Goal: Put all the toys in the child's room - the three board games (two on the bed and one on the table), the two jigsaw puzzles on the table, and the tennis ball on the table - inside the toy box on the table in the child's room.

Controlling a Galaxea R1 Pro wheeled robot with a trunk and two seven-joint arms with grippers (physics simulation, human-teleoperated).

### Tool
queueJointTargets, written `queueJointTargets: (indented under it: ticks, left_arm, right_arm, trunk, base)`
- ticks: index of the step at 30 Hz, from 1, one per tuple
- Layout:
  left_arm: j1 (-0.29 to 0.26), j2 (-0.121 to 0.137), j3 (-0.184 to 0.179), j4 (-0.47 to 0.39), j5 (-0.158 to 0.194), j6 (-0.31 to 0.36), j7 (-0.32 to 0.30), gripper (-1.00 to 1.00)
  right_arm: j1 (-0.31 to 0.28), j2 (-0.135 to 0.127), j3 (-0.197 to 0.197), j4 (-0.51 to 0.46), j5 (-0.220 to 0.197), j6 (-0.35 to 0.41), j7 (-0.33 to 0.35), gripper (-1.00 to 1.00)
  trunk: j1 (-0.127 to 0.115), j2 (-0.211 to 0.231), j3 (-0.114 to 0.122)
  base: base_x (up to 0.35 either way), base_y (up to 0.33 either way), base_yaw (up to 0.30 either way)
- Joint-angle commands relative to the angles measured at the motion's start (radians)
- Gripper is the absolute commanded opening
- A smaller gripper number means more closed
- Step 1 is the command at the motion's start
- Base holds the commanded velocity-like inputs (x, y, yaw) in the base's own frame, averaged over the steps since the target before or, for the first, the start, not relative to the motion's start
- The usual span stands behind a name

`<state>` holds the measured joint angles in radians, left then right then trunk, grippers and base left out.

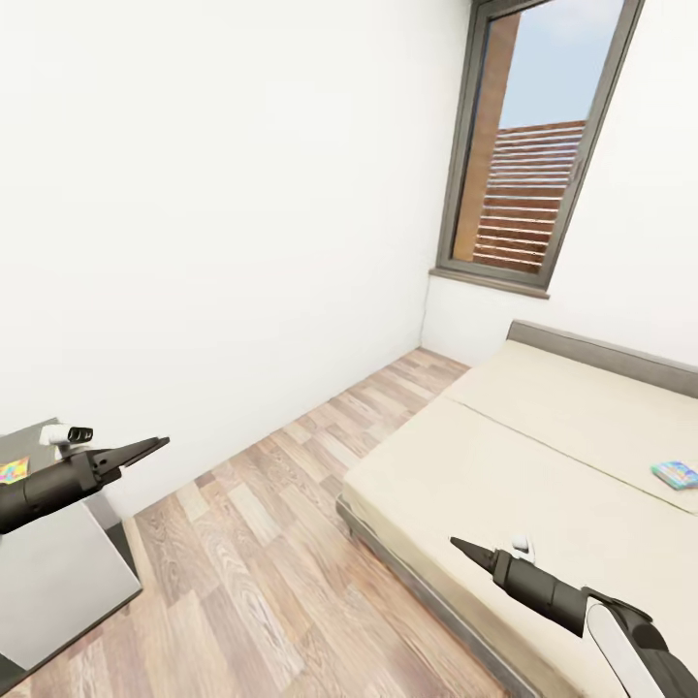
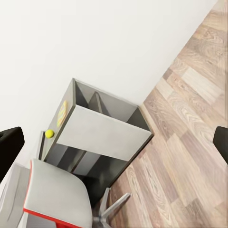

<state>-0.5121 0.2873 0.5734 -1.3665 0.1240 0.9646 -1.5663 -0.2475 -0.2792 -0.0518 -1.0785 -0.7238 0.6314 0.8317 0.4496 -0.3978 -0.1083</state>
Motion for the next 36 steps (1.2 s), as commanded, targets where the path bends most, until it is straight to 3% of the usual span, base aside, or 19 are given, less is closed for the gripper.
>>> queueJointTargets:
  ticks: [1, 15, 36]
  left_arm:
    - [-0.001, 0.0, 0.0, 0.0, -0.001, 0.01, -0.004, 1.0]
    - [-0.001, 0.0, 0.0, 0.0, -0.001, 0.005, -0.004, 1.0]
    - [0.0, 0.0, 0.0, 0.0, -0.001, 0.005, -0.004, 1.0]
  right_arm:
    - [-0.001, 0.0, 0.0, 0.0, -0.005, 0.007, 0.001, 1.0]
    - [-0.001, 0.0, 0.0, 0.0, -0.005, 0.007, 0.0, 1.0]
    - [-0.001, 0.0, -0.002, 0.012, -0.005, 0.005, 0.0, 1.0]
  trunk:
    - [0.0, -0.002, -0.002]
    - [0.0, -0.002, -0.002]
    - [0.0, -0.002, -0.002]
  base:
    - [-0.108, 0.0, -0.215]
    - [-0.108, -0.022, -0.207]
    - [-0.108, -0.137, -0.187]
